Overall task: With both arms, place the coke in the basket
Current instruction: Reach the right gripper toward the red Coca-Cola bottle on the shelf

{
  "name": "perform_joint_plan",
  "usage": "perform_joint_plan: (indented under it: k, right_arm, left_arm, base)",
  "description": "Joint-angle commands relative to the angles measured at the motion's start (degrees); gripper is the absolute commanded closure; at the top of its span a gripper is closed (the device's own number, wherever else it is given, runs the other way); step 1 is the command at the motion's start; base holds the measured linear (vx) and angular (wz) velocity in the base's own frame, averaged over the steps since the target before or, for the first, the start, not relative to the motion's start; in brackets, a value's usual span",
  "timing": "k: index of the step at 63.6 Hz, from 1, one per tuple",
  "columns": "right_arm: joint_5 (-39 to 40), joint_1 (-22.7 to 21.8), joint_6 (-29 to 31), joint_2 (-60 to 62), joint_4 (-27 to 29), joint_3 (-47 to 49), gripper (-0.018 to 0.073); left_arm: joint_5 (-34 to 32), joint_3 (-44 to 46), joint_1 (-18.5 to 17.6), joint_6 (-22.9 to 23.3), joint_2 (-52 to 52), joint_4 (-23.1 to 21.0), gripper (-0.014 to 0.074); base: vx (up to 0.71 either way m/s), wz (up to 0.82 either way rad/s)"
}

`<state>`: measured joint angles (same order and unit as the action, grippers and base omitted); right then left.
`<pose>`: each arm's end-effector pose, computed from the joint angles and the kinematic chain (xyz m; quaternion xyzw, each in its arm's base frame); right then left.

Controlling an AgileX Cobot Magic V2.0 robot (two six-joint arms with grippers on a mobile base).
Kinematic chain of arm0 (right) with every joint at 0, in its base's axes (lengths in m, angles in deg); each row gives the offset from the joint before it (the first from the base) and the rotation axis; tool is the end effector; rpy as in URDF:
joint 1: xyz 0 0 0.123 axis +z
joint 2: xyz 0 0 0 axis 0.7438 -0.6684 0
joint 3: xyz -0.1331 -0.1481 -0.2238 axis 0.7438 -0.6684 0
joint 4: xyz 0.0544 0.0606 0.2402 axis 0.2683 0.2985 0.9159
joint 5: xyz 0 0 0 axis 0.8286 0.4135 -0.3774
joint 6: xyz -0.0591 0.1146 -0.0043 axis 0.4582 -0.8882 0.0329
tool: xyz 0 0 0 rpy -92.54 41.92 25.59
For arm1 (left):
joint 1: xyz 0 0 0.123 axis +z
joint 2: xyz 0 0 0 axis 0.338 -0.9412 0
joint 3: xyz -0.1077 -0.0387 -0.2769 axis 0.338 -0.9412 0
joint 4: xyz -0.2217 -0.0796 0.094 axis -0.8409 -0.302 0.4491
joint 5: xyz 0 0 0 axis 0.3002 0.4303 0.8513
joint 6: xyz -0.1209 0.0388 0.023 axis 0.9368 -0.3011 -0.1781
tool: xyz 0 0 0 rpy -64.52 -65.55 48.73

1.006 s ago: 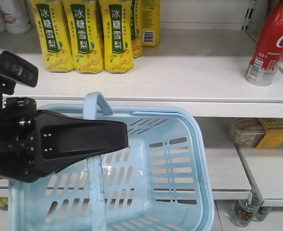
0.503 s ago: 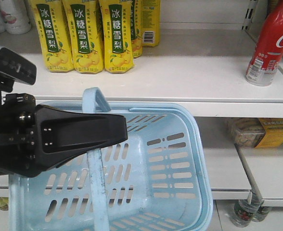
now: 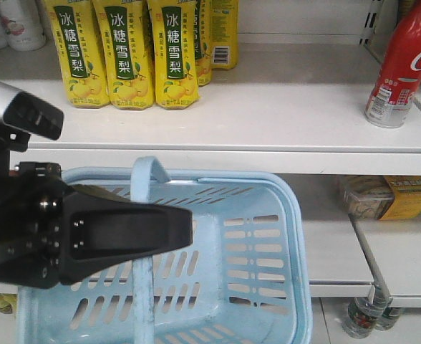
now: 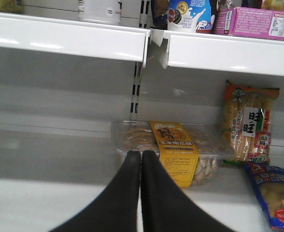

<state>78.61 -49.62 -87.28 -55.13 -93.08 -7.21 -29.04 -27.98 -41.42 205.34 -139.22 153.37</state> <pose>0.0819 -0.0066 0.1965 -0.0146 0.7105 -0.0573 0.7012 0.1493 -0.1865 0.3745 0.2293 0.6497 -0.6757 0.2622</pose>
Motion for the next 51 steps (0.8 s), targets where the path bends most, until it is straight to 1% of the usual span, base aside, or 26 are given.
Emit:
perform_joint_plan:
  k: [1, 7, 23, 27, 29, 33, 39, 45, 48, 49, 51]
  right_arm:
    - [3.9, -0.1, 0.3, 0.7, -0.6, -0.4, 0.0564]
    - [3.9, -0.1, 0.3, 0.7, -0.6, -0.4, 0.0564]
    - [3.9, -0.1, 0.3, 0.7, -0.6, -0.4, 0.0564]
    - [5.5, -0.1, -1.3, 0.7, 0.6, -0.4, 0.0564]
    - [6.9, -0.1, -3.0, 0.7, 2.2, -0.4, 0.0564]
    - [11.7, -0.1, -9.3, 0.7, 7.6, -0.4, 0.0564]
    - [17.4, -0.1, -16.5, 0.7, 14.6, -0.4, 0.0564]
    - [24.2, -0.1, -24.9, 0.7, 21.3, -0.4, 0.0564]
    - [27.3, -0.1, -31.2, 0.7, 26.2, -0.4, 0.0564]
    - [28.6, -0.1, -34.0, 0.7, 27.3, -0.4, 0.0564]
    - [30.5, -0.1, -37.7, 0.7, 29.8, -0.4, 0.0564]
  left_arm:
    - [-4.6, 2.0, -0.1, 0.3, 1.3, -1.4, 0.0602]
    - [-5.1, 2.0, -0.1, 0.4, 1.3, -0.1, 0.0602]
    - [-8.2, 2.0, -0.1, 0.8, 1.3, -0.3, 0.0602]
    - [-9.0, 2.0, -0.1, 0.8, 1.3, -0.3, 0.0602]
    - [-9.2, 2.0, -0.1, 0.8, 1.3, -0.3, 0.0602]
    - [-9.6, 2.0, -0.1, 0.8, 1.3, -0.3, 0.0602]
    - [-9.8, 2.0, -0.1, 0.8, 1.3, -0.3, 0.0602]
    - [-9.8, 2.0, -0.1, 0.8, 1.3, -0.3, 0.0602]
    - [-9.8, 2.0, -0.1, 0.8, 1.3, -0.3, 0.0602]
    - [-9.8, 2.0, -0.1, 0.8, 1.3, -0.3, 0.0602]
    - [-9.8, 2.0, -0.1, 0.8, 1.3, -0.3, 0.0602]
  base:
    - [0.00, 0.00]
    - [0.00, 0.00]
    - [0.00, 0.00]
    - [0.00, 0.00]
    - [0.00, 0.00]
    - [0.00, 0.00]
    - [0.00, 0.00]
    - [0.00, 0.00]
    - [0.00, 0.00]
    - [0.00, 0.00]
    - [0.00, 0.00]
